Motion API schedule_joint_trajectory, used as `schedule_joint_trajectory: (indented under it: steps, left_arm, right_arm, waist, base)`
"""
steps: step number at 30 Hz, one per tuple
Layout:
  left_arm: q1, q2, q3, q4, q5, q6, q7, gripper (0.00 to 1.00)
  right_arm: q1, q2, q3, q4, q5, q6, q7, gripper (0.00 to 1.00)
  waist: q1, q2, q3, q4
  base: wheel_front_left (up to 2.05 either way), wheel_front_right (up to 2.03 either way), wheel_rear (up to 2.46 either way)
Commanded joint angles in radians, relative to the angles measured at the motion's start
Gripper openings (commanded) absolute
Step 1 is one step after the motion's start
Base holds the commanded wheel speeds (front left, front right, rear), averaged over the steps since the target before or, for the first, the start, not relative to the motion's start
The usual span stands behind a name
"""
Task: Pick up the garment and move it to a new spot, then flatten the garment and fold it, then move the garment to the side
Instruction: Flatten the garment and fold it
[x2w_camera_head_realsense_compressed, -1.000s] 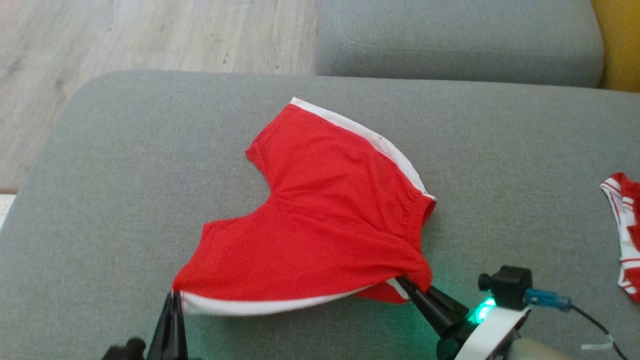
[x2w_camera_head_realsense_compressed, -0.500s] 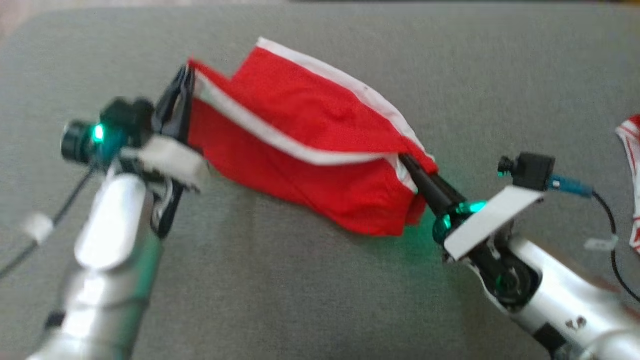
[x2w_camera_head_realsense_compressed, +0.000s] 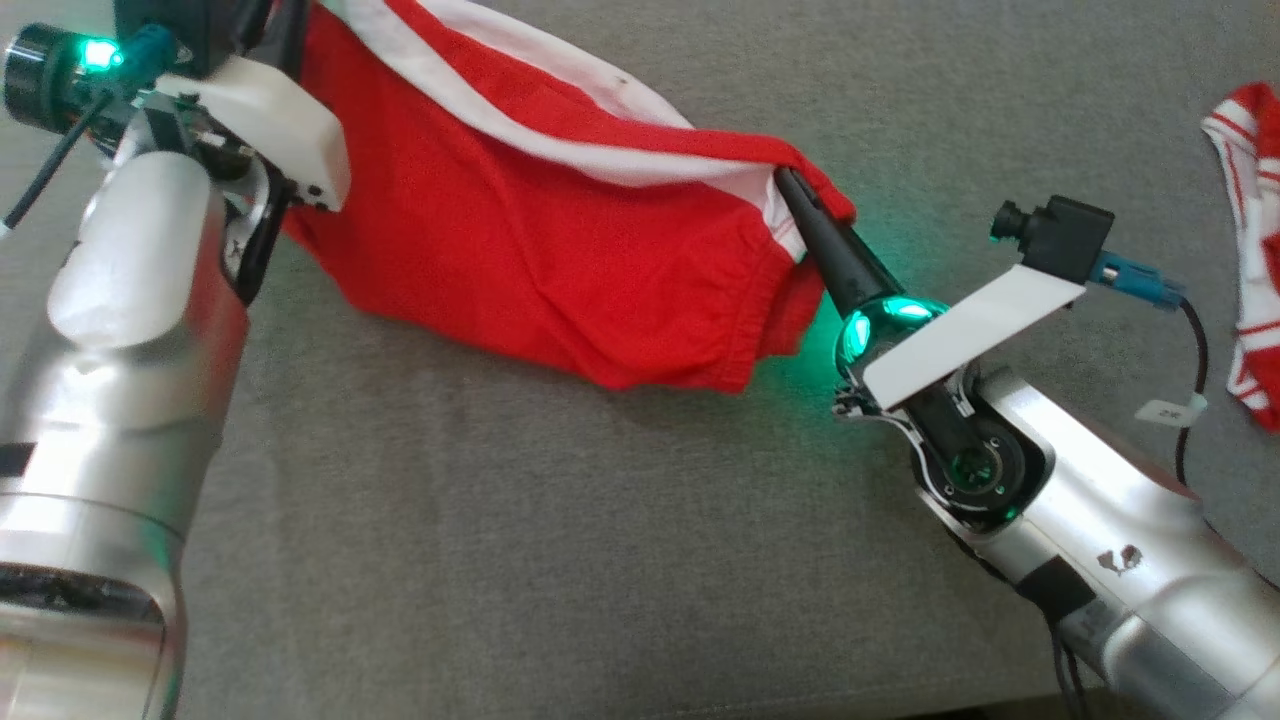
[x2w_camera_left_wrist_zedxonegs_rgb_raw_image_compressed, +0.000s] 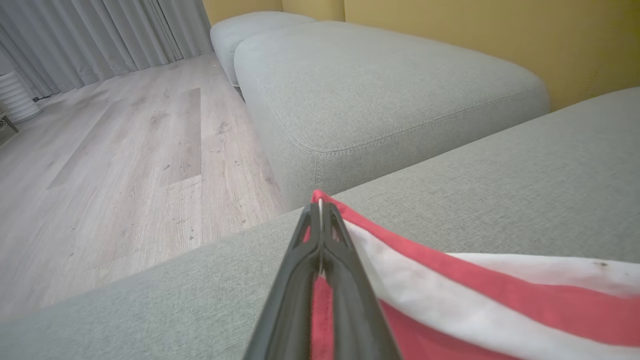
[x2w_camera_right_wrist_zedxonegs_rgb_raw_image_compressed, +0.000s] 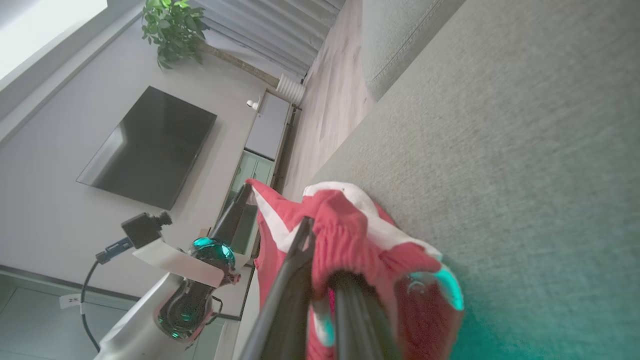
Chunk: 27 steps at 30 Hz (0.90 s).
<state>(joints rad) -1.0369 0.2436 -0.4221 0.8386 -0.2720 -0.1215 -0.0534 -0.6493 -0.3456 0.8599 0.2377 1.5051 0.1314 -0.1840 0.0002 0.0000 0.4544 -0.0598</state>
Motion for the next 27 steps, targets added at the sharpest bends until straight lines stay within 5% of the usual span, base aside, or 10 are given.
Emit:
schedule_joint_trajectory:
  steps: [1, 8, 9, 10, 11, 12, 27]
  left_arm:
    - [-0.04, 0.051, 0.026, -0.012, 0.006, 0.012, -0.01, 0.0]
    - [-0.07, 0.059, 0.009, 0.101, 0.024, 0.036, -0.018, 0.0]
    - [-0.07, 0.056, 0.006, 0.112, 0.024, 0.036, -0.022, 0.0]
    - [-0.072, 0.053, 0.006, 0.123, 0.022, 0.037, -0.028, 0.0]
    - [-0.072, 0.049, 0.005, 0.132, 0.021, 0.04, -0.035, 0.44]
    - [-0.071, 0.045, 0.0, 0.143, 0.023, 0.039, -0.039, 1.0]
    - [0.091, -0.003, 0.049, 0.209, -0.056, 0.067, -0.201, 1.0]
  right_arm:
    - [0.002, 0.008, -0.004, -0.024, 0.006, -0.001, -0.014, 0.0]
    - [-0.004, 0.022, 0.023, -0.023, -0.001, -0.001, -0.032, 0.0]
    - [-0.004, 0.021, 0.029, -0.02, -0.005, -0.001, -0.033, 0.22]
    - [-0.008, 0.018, 0.036, -0.014, -0.016, -0.001, -0.036, 0.6]
    - [-0.011, 0.015, 0.042, -0.008, -0.028, -0.001, -0.04, 1.0]
    - [-0.014, 0.011, 0.049, -0.001, -0.043, -0.001, -0.045, 1.0]
    - [0.14, -0.083, 0.045, 0.068, -0.095, -0.001, -0.077, 1.0]
  waist:
    - [-0.0002, 0.0, 0.024, -0.027]
    - [-0.0002, 0.0, 0.033, -0.049]
    - [-0.0002, 0.0, 0.033, -0.05]
    - [-0.0002, 0.0, 0.033, -0.05]
    - [-0.0002, 0.0, 0.032, -0.049]
    - [-0.0002, 0.0, 0.03, -0.047]
    - [-0.0002, 0.0, -0.111, -0.008]
  base:
    - [0.0, 0.0, 0.0]
    - [0.0, 0.0, 0.0]
    - [0.0, 0.0, 0.0]
    - [0.0, 0.0, 0.0]
    - [0.0, 0.0, 0.0]
    - [0.0, 0.0, 0.0]
    - [0.0, 0.0, 0.0]
